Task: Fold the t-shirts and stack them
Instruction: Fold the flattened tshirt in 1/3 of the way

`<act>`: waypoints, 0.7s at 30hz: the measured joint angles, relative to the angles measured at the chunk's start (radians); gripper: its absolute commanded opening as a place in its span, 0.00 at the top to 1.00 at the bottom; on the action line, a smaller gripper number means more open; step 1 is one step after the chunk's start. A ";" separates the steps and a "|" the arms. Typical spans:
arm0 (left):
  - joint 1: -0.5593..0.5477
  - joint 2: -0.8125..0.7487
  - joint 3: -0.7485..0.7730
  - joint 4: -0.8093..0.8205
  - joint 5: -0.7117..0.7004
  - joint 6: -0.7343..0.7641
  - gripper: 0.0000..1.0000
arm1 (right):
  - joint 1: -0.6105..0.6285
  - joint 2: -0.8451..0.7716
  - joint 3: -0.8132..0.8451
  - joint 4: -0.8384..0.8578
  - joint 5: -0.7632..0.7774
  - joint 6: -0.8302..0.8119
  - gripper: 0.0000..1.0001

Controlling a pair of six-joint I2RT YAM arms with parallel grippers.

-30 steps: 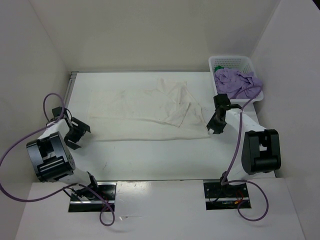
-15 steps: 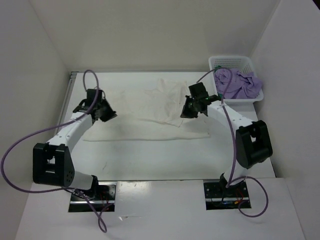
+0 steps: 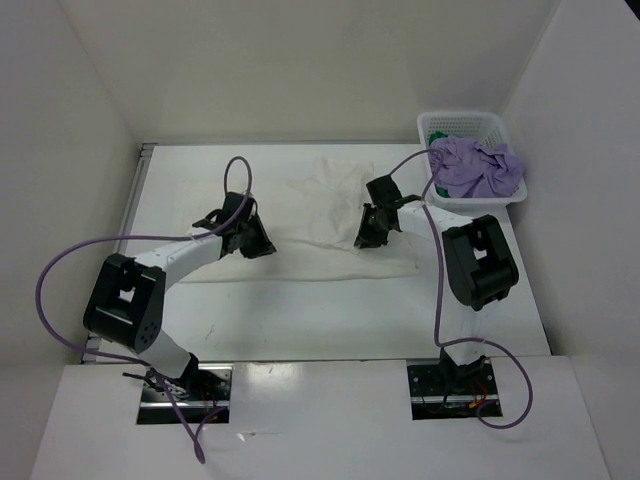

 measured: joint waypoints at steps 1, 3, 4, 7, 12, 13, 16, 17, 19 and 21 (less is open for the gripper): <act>0.003 0.000 -0.008 0.006 0.000 0.000 0.78 | 0.000 0.007 0.000 0.000 0.003 0.003 0.69; 0.012 0.000 -0.031 0.019 0.000 0.000 0.78 | 0.000 0.011 0.000 0.000 0.014 0.008 0.68; 0.019 0.000 -0.042 0.020 0.002 0.000 0.78 | 0.000 0.011 0.000 0.000 0.020 0.010 0.68; 0.053 0.000 -0.083 0.019 0.002 0.000 0.78 | 0.000 0.011 0.000 0.004 0.032 0.019 0.67; 0.093 -0.001 -0.113 0.016 0.001 0.001 0.77 | 0.003 0.011 -0.002 0.007 0.045 0.033 0.65; 0.093 -0.002 -0.113 0.016 0.001 0.001 0.77 | 0.004 0.011 -0.003 0.008 0.045 0.037 0.65; 0.093 -0.003 -0.114 0.017 0.002 0.001 0.77 | 0.005 0.011 -0.013 0.017 0.039 0.040 0.64; 0.093 -0.004 -0.117 0.019 0.002 0.001 0.77 | 0.005 0.012 -0.015 0.019 0.036 0.040 0.64; 0.093 -0.006 -0.122 0.019 0.002 0.001 0.77 | 0.005 0.014 -0.015 0.022 0.027 0.040 0.65; 0.093 -0.010 -0.127 0.019 0.002 0.001 0.77 | 0.005 0.018 -0.014 0.025 0.011 0.041 0.67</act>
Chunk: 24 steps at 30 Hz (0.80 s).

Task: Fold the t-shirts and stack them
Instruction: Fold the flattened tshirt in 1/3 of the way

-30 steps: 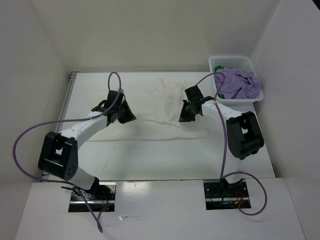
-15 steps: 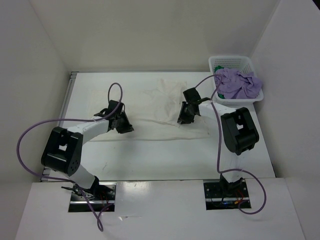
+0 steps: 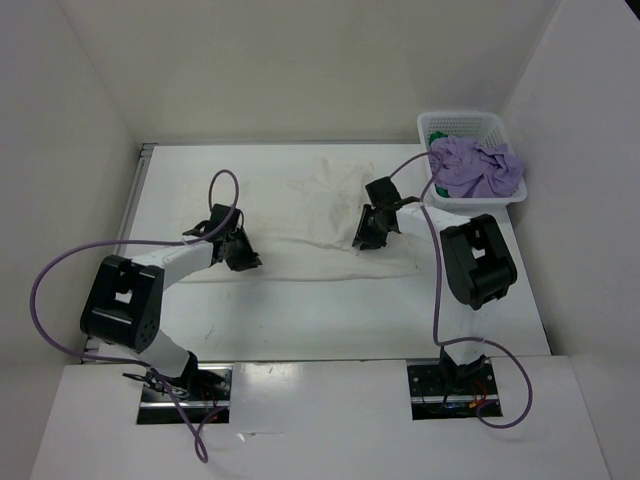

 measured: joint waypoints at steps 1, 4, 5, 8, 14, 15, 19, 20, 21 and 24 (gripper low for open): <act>0.000 -0.003 -0.001 0.000 0.000 0.000 0.77 | 0.000 0.002 0.002 0.000 -0.007 0.000 0.70; 0.000 -0.018 -0.003 0.000 0.000 0.000 0.77 | 0.000 0.012 0.024 -0.001 -0.036 0.005 0.74; 0.000 -0.024 -0.004 0.000 0.000 -0.001 0.77 | 0.000 0.014 0.035 -0.002 -0.046 0.006 0.75; 0.000 -0.040 -0.008 0.002 0.000 -0.001 0.77 | 0.000 0.043 0.103 0.001 -0.086 0.008 0.75; 0.000 -0.053 -0.018 -0.002 0.000 -0.002 0.75 | 0.001 0.215 0.331 0.003 -0.163 0.035 0.75; 0.000 -0.055 -0.018 -0.003 0.001 -0.002 0.75 | 0.002 0.243 0.375 -0.001 -0.174 0.042 0.75; 0.002 -0.078 -0.018 -0.016 0.000 -0.002 0.75 | 0.002 0.271 0.479 -0.002 -0.200 0.054 0.70; 0.005 -0.087 -0.018 -0.020 0.000 -0.002 0.75 | 0.002 0.257 0.482 0.002 -0.199 0.054 0.68; 0.008 -0.101 -0.018 -0.024 0.000 -0.002 0.75 | 0.002 0.240 0.478 0.001 -0.195 0.053 0.66; 0.028 -0.139 -0.015 -0.031 -0.002 -0.001 0.75 | 0.002 0.135 0.386 0.011 -0.141 0.039 0.69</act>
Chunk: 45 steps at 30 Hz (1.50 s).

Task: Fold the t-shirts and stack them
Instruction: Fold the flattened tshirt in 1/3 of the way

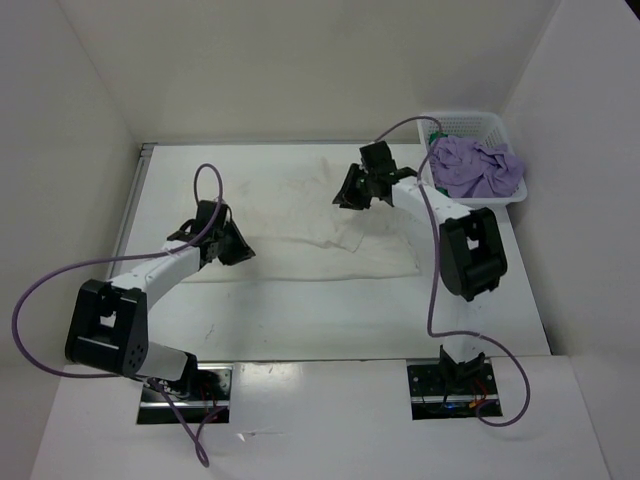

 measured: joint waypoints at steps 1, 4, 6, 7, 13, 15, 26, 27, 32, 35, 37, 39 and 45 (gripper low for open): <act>0.005 -0.009 0.003 -0.002 0.000 0.000 0.75 | 0.000 -0.050 -0.051 0.000 0.024 -0.006 0.72; 0.013 -0.017 0.007 0.000 -0.007 0.001 0.74 | 0.000 -0.194 -0.211 -0.008 0.089 -0.014 0.87; 0.013 -0.017 0.006 -0.002 -0.005 0.001 0.74 | 0.000 -0.241 -0.292 -0.006 0.111 -0.016 0.87; 0.013 -0.017 0.006 -0.002 -0.004 0.001 0.74 | 0.000 -0.251 -0.328 -0.007 0.121 -0.015 0.86; 0.013 -0.016 0.000 0.001 -0.003 0.003 0.74 | 0.000 -0.199 -0.406 -0.016 0.137 -0.016 0.73; 0.013 -0.016 -0.004 0.000 -0.003 0.003 0.74 | 0.000 -0.183 -0.406 -0.014 0.137 -0.016 0.71; 0.013 -0.016 -0.008 0.000 0.003 0.003 0.73 | 0.000 -0.133 -0.406 0.007 0.106 -0.018 0.69; 0.013 -0.016 -0.008 0.001 0.003 0.003 0.73 | 0.000 -0.132 -0.406 0.009 0.101 -0.018 0.69; 0.013 -0.016 -0.014 0.002 0.009 0.003 0.73 | 0.000 -0.119 -0.401 0.019 0.078 -0.018 0.81; 0.013 -0.016 -0.018 0.002 0.011 0.003 0.73 | 0.000 -0.108 -0.393 0.021 0.068 -0.018 0.87; 0.013 -0.016 -0.019 0.001 0.011 0.003 0.73 | 0.000 -0.099 -0.384 0.023 0.063 -0.019 0.90; 0.013 -0.016 -0.019 0.002 0.011 0.003 0.73 | 0.000 -0.084 -0.365 0.021 0.055 -0.018 0.93; 0.013 -0.016 -0.019 0.002 0.013 0.003 0.73 | 0.000 -0.024 -0.233 0.008 0.025 -0.017 0.95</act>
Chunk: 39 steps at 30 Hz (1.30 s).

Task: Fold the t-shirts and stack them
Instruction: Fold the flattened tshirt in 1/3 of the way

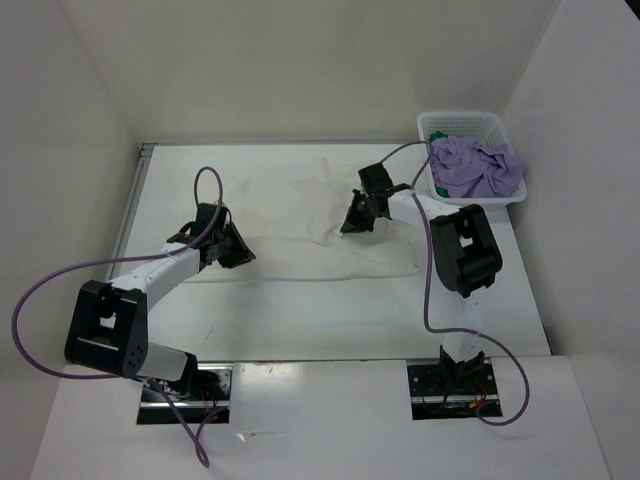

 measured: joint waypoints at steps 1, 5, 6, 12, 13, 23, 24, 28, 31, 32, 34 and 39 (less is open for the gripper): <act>0.000 0.000 0.000 0.001 0.001 0.000 0.73 | 0.000 0.015 0.034 -0.001 -0.007 0.000 0.95; 0.000 0.000 -0.004 0.000 0.002 0.000 0.72 | 0.000 0.075 0.159 -0.007 -0.025 0.005 0.95; 0.000 0.000 -0.005 0.000 0.002 0.000 0.72 | 0.001 0.095 0.198 -0.010 -0.029 0.008 0.95; 0.000 -0.001 -0.005 -0.003 0.001 0.000 0.72 | 0.018 0.197 0.385 -0.027 -0.050 0.039 0.63; 0.000 -0.001 -0.005 -0.004 0.000 0.000 0.72 | 0.021 0.197 0.389 -0.029 -0.055 0.043 0.59; -0.058 -0.011 0.017 -0.032 -0.030 0.002 0.72 | 0.033 -0.030 0.147 -0.021 0.010 0.010 0.91; -0.077 0.003 0.032 -0.031 -0.030 0.002 0.72 | 0.033 -0.073 0.086 -0.018 0.025 0.013 0.92; -0.145 0.091 0.108 -0.013 -0.030 0.002 0.72 | 0.033 -0.146 -0.085 -0.031 0.087 0.022 0.94; -0.161 0.165 0.137 0.013 -0.019 0.001 0.72 | 0.033 -0.140 -0.145 -0.049 0.151 0.022 0.94; -0.161 0.188 0.141 0.017 -0.016 0.000 0.72 | 0.033 -0.140 -0.163 -0.056 0.174 0.024 0.95; -0.161 0.224 0.142 0.023 -0.008 -0.002 0.72 | 0.032 -0.140 -0.195 -0.057 0.211 0.029 0.95; -0.150 0.244 0.063 0.062 0.041 -0.023 0.72 | 0.016 -0.178 -0.260 -0.029 0.242 0.064 0.97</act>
